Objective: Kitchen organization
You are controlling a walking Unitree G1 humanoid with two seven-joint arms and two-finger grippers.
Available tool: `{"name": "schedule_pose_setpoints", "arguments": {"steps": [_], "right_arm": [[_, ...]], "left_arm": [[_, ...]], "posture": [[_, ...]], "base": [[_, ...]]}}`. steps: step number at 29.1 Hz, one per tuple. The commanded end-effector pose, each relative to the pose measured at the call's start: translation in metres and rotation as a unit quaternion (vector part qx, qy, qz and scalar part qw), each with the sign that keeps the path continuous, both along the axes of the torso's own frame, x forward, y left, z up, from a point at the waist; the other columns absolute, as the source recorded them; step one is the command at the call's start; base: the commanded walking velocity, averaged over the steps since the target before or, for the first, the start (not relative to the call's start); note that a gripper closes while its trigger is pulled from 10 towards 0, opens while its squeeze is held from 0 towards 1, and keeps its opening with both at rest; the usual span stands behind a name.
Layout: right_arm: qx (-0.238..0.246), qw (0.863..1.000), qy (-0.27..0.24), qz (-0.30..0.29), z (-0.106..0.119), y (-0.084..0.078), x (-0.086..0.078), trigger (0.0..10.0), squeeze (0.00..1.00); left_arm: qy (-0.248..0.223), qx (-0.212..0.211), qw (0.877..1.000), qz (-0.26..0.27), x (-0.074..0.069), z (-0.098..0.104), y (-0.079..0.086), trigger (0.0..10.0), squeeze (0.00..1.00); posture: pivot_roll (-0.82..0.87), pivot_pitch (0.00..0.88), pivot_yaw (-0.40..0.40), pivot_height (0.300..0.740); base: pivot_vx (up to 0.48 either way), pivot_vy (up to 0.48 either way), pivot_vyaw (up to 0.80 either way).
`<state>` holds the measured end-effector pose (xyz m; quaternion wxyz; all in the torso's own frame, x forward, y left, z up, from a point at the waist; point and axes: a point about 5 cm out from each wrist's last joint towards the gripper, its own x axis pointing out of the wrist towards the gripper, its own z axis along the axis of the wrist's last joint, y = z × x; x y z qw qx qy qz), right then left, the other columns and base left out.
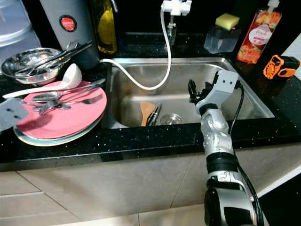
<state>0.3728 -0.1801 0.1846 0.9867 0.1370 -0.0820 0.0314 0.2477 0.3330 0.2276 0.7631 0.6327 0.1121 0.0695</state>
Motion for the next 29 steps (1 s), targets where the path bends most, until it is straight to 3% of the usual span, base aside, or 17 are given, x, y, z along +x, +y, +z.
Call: {"name": "schedule_pose_setpoints", "arguments": {"steps": [1,9,17,18,25,29], "right_arm": [[-0.003,1.0,0.001,-0.012,-0.003,-0.006,-0.002,10.0,0.0],[-0.003,1.0,0.001,-0.011,-0.004,-0.005,-0.003,10.0,0.0],[-0.005,1.0,0.001,-0.013,-0.003,-0.007,-0.003,10.0,0.0],[-0.006,1.0,0.003,-0.012,-0.005,-0.007,-0.003,10.0,0.0],[-0.005,1.0,0.001,-0.006,-0.002,-0.002,0.0,10.0,0.0],[-0.006,1.0,0.001,-0.004,-0.002,-0.002,0.0,10.0,0.0]], "left_arm": [[0.018,0.008,1.0,-0.011,0.002,-0.007,-0.003,10.0,0.0],[0.022,0.005,1.0,0.005,0.004,-0.017,0.01,10.0,0.0],[0.053,-0.015,0.998,0.033,-0.011,-0.036,0.019,10.0,0.0],[0.047,-0.008,0.998,0.049,-0.012,-0.038,0.026,10.0,0.0],[0.04,0.008,0.997,0.071,-0.008,-0.039,0.041,10.0,0.0],[0.028,0.018,0.997,0.076,0.001,-0.038,0.046,10.0,0.0]], "posture": [[0.31,0.0,-0.055,0.74],[0.31,0.0,-0.055,0.74],[0.3,0.0,-0.057,0.74],[0.31,0.0,-0.066,0.74],[0.31,0.0,-0.071,0.74],[0.31,0.0,-0.075,0.74]], "base": [[0.0,0.0,0.0],[0.0,0.0,0.0],[0.0,0.0,0.0],[0.0,0.0,0.0],[0.0,0.0,0.0],[0.0,0.0,0.0]]}}
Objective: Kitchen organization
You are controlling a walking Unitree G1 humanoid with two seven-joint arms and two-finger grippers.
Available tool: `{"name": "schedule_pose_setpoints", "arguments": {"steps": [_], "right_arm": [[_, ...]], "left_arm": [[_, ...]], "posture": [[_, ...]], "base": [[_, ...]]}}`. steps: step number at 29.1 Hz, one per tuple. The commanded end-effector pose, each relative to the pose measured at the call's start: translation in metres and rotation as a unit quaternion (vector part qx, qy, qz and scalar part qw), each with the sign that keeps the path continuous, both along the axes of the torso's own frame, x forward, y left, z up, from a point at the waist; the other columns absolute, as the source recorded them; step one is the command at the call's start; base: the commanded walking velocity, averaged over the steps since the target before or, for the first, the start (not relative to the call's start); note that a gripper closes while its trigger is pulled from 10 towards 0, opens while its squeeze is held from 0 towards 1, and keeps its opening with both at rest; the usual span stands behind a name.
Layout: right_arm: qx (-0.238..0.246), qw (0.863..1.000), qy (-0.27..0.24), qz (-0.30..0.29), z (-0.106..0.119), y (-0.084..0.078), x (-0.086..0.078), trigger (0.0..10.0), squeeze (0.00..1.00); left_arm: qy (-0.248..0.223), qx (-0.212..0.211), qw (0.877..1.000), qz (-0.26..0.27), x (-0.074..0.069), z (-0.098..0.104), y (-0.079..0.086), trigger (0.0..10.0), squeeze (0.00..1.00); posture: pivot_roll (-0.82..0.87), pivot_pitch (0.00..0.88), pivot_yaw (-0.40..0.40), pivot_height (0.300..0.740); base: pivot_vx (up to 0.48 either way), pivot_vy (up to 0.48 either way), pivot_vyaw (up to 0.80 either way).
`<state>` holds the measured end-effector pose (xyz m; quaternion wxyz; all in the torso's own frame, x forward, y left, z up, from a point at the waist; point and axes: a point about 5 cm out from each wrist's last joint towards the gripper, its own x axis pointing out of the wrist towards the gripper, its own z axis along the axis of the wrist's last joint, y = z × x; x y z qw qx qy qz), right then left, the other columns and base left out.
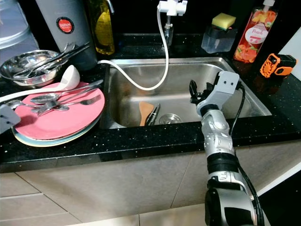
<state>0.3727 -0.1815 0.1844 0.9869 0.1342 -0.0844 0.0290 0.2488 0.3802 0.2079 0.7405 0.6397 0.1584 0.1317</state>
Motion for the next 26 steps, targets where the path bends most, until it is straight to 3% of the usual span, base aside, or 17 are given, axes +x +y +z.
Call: {"name": "schedule_pose_setpoints", "arguments": {"steps": [1,12,14,15,16,17,18,19,20,26], "right_arm": [[-0.004,1.0,0.004,-0.001,-0.002,-0.001,0.0,10.0,0.0],[-0.011,1.0,0.003,-0.01,-0.005,-0.005,-0.007,10.0,0.0],[-0.012,1.0,0.006,-0.016,-0.008,-0.008,-0.01,10.0,0.0],[-0.012,1.0,0.007,-0.017,-0.008,-0.009,-0.011,10.0,0.0],[-0.013,1.0,0.008,-0.019,-0.009,-0.01,-0.013,10.0,0.0],[-0.013,1.0,0.008,-0.019,-0.01,-0.01,-0.013,10.0,0.0],[-0.013,1.0,0.009,-0.02,-0.01,-0.011,-0.014,10.0,0.0],[-0.013,1.0,0.009,-0.02,-0.01,-0.011,-0.014,10.0,0.0],[-0.014,1.0,0.009,-0.021,-0.01,-0.012,-0.014,10.0,0.0],[-0.014,1.0,0.01,-0.022,-0.008,-0.011,-0.014,10.0,0.0]], "left_arm": [[0.024,-0.007,1.0,-0.002,0.005,-0.019,-0.002,10.0,0.0],[0.023,0.0,1.0,-0.019,0.031,-0.025,-0.005,10.0,0.0],[0.026,0.002,0.999,-0.022,0.034,-0.027,-0.004,8.4,0.0],[0.026,0.003,0.999,-0.023,0.035,-0.027,-0.004,8.4,0.0],[0.028,0.005,0.999,-0.023,0.036,-0.028,-0.003,3.5,0.0],[0.029,0.007,0.999,-0.024,0.037,-0.029,-0.002,3.5,0.0],[0.03,0.009,0.999,-0.024,0.037,-0.029,-0.002,1.5,0.0],[0.031,0.011,0.999,-0.024,0.038,-0.029,-0.002,1.5,0.0],[0.029,0.012,0.999,-0.023,0.038,-0.029,-0.001,0.0,0.0],[0.023,0.014,0.999,-0.026,0.04,-0.03,0.0,0.0,0.0]], "posture": [[0.31,0.0,-0.072,0.74],[0.27,0.0,-0.048,0.74],[0.26,0.0,-0.042,0.74],[0.26,0.001,-0.04,0.74],[0.25,0.004,-0.038,0.74],[0.25,0.004,-0.038,0.74],[0.25,0.006,-0.036,0.74],[0.25,0.006,-0.036,0.74],[0.25,0.007,-0.035,0.74],[0.26,0.003,-0.045,0.74]], "base": [[0.0,0.0,0.0],[0.0,0.0,0.0],[0.0,0.0,0.0],[0.0,0.0,0.0],[0.0,0.0,0.0],[0.0,0.0,0.0],[0.0,0.0,0.0],[0.0,0.0,0.0],[0.0,0.0,0.0],[0.0,0.0,0.0]]}}
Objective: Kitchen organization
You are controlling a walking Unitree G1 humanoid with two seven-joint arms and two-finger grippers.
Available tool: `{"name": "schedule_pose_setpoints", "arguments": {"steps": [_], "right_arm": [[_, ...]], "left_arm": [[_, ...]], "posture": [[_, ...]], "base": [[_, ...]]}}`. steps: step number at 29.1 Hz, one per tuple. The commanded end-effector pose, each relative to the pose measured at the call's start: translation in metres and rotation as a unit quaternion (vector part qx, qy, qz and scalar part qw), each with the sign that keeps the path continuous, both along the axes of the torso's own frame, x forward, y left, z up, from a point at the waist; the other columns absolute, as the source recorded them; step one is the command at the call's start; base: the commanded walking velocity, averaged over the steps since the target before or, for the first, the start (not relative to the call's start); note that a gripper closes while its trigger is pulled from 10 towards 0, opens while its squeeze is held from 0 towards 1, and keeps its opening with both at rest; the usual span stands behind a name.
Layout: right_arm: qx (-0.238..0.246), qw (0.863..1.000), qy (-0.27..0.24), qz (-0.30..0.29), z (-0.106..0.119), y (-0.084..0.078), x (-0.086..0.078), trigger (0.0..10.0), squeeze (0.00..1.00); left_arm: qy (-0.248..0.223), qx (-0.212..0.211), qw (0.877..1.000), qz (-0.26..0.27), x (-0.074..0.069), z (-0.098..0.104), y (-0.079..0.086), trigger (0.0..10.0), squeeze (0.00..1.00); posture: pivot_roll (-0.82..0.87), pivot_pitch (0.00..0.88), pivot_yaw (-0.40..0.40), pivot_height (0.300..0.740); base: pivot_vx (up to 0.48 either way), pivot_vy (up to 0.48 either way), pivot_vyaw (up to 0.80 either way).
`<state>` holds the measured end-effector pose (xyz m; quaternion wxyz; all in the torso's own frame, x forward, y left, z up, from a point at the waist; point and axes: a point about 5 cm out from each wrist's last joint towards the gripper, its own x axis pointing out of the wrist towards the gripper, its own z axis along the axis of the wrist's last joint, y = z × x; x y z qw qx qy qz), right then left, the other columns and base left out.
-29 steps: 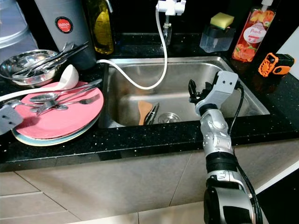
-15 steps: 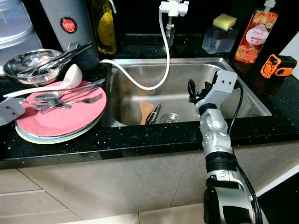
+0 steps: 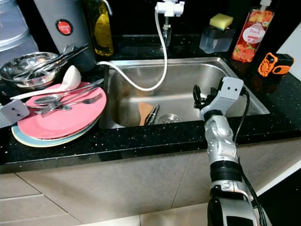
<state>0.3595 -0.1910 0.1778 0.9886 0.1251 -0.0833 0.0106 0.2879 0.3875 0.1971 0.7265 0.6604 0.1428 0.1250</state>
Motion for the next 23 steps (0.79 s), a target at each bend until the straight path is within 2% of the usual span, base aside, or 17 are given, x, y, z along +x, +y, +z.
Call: {"name": "schedule_pose_setpoints", "arguments": {"steps": [1,6,7,9,10,12,15,19,22,23], "right_arm": [[-0.006,1.0,0.007,-0.003,-0.002,-0.002,-0.001,10.0,0.0],[-0.006,1.0,0.007,0.0,0.0,0.001,0.0,10.0,0.0],[-0.005,1.0,0.005,0.002,0.001,0.002,0.001,10.0,0.0],[-0.005,1.0,0.005,0.002,0.002,0.002,0.002,10.0,0.0],[-0.005,1.0,0.005,0.002,0.002,0.002,0.001,10.0,0.0],[-0.005,1.0,0.005,0.002,0.002,0.002,0.001,10.0,0.0],[-0.004,1.0,0.007,0.001,0.001,0.001,0.001,10.0,0.0],[-0.004,1.0,0.007,0.002,0.001,0.001,0.002,10.0,0.0],[-0.003,1.0,0.005,0.005,0.002,0.004,0.004,10.0,0.0],[-0.003,1.0,0.005,0.005,0.002,0.004,0.004,10.0,0.0]], "left_arm": [[0.025,-0.011,1.0,-0.009,0.001,-0.019,-0.007,0.0,0.0],[0.017,-0.01,1.0,-0.018,0.003,-0.017,-0.009,0.0,0.0],[0.003,-0.006,1.0,-0.027,0.003,-0.012,-0.012,5.1,0.0],[-0.008,-0.002,0.999,-0.034,0.002,-0.008,-0.014,5.1,0.0],[-0.016,-0.002,0.999,-0.044,0.001,-0.007,-0.018,10.0,0.0],[-0.018,-0.002,0.999,-0.047,0.001,-0.006,-0.019,10.0,0.0],[-0.05,0.004,0.995,-0.089,-0.001,-0.002,-0.035,10.0,0.0],[-0.068,0.006,0.993,-0.1,-0.001,0.002,-0.04,10.0,0.0],[-0.112,0.004,0.984,-0.137,0.001,0.014,-0.059,10.0,0.0],[-0.112,0.004,0.984,-0.137,0.001,0.014,-0.059,10.0,0.0]], "posture": [[0.26,0.003,-0.045,0.74],[0.26,0.003,-0.045,0.74],[0.26,0.0,-0.047,0.74],[0.26,0.0,-0.047,0.74],[0.26,0.0,-0.047,0.74],[0.26,0.0,-0.047,0.74],[0.27,0.0,-0.049,0.74],[0.27,0.0,-0.05,0.74],[0.28,0.0,-0.052,0.74],[0.28,0.0,-0.052,0.74]], "base": [[0.0,0.0,0.0],[0.0,0.0,0.0],[0.0,0.0,0.0],[0.0,0.0,0.0],[0.0,0.0,0.0],[0.0,0.0,0.0],[0.0,0.0,0.0],[0.0,0.0,0.0],[0.0,0.0,0.0],[0.0,0.0,0.0]]}}
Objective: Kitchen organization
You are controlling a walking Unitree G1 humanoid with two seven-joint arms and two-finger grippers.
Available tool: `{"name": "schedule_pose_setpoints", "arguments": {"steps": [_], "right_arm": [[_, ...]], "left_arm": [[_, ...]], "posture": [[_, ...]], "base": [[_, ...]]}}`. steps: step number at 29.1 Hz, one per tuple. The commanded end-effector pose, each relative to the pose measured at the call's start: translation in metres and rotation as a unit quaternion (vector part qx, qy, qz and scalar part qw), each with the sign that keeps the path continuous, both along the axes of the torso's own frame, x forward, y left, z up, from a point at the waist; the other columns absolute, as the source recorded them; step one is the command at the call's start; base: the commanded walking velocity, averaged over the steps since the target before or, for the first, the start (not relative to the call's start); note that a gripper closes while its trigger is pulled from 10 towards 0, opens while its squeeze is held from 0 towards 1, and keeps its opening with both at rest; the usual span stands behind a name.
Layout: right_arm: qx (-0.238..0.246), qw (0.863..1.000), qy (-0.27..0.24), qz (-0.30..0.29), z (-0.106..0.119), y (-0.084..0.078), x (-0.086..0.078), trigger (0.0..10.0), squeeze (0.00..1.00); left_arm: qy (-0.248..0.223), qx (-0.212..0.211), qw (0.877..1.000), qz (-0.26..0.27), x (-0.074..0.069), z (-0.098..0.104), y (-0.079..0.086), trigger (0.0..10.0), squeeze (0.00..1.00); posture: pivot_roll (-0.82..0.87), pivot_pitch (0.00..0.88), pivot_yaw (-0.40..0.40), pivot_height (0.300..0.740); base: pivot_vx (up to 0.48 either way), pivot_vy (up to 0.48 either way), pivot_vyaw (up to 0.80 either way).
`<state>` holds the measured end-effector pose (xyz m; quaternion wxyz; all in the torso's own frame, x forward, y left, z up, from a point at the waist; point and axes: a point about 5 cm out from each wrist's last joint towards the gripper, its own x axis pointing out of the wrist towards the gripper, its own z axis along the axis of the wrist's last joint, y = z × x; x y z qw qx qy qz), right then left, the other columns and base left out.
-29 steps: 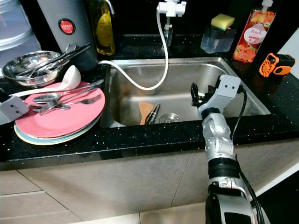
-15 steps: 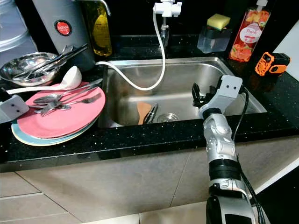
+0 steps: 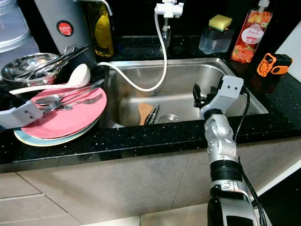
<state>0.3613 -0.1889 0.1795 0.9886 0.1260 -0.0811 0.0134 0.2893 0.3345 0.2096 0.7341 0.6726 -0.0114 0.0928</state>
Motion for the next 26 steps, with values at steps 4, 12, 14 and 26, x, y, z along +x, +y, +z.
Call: {"name": "schedule_pose_setpoints", "arguments": {"steps": [4,12,14,26], "right_arm": [[-0.003,1.0,0.001,0.003,0.002,0.002,0.003,10.0,0.0],[-0.003,1.0,0.0,-0.001,0.002,0.0,0.004,10.0,0.0],[-0.003,1.0,-0.001,-0.001,0.003,0.0,0.004,10.0,0.0],[0.003,0.997,-0.058,0.056,0.027,0.014,0.001,10.0,0.0]], "left_arm": [[-0.026,-0.021,0.999,-0.012,0.0,0.004,-0.011,10.0,0.0],[-0.018,-0.029,0.999,-0.021,0.0,0.001,-0.015,0.0,0.0],[-0.018,-0.038,0.998,-0.044,0.003,0.001,-0.025,0.0,0.0],[-0.08,-0.08,0.981,-0.155,0.009,0.023,-0.078,10.0,0.0]], "posture": [[0.28,0.0,-0.053,0.74],[0.27,0.0,-0.052,0.74],[0.27,0.0,-0.051,0.74],[0.26,0.0,-0.048,0.74]], "base": [[0.0,0.0,0.0],[0.0,0.0,0.0],[0.0,0.0,0.0],[0.0,0.0,0.0]]}}
